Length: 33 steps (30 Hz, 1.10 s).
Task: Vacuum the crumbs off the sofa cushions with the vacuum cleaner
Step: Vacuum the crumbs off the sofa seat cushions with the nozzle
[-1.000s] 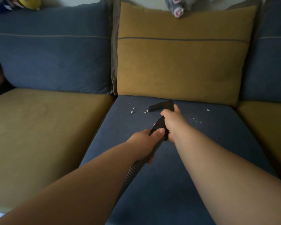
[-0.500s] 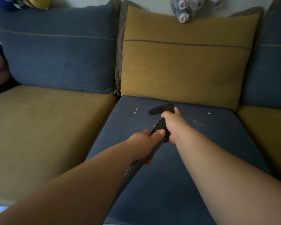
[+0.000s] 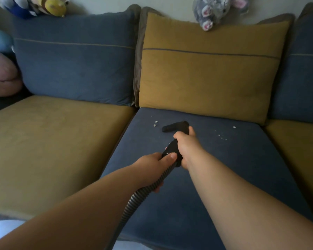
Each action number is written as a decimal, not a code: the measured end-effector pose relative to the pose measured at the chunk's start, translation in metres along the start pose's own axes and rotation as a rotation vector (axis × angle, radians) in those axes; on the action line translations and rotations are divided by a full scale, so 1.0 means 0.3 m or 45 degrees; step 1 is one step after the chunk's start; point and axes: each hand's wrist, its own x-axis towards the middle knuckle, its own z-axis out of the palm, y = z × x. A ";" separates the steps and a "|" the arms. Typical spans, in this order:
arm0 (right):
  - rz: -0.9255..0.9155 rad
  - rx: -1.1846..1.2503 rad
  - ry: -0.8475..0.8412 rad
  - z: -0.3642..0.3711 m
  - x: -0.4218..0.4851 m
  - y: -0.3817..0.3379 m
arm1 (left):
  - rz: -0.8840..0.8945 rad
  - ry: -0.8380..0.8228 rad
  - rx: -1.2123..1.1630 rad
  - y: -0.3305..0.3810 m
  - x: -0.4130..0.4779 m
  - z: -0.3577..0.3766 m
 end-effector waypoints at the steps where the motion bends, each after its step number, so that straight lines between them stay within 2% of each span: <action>1: 0.015 -0.001 -0.007 0.007 -0.010 0.002 | -0.004 0.007 0.008 -0.006 -0.006 -0.008; 7: 0.066 0.007 -0.080 0.090 -0.045 0.008 | -0.063 0.059 0.009 -0.062 -0.027 -0.062; 19: 0.033 0.145 -0.001 0.138 0.002 0.023 | -0.030 0.053 0.053 -0.083 0.042 -0.093; 33: -0.003 0.111 -0.022 0.231 0.170 -0.045 | -0.021 0.100 0.106 -0.091 0.214 -0.187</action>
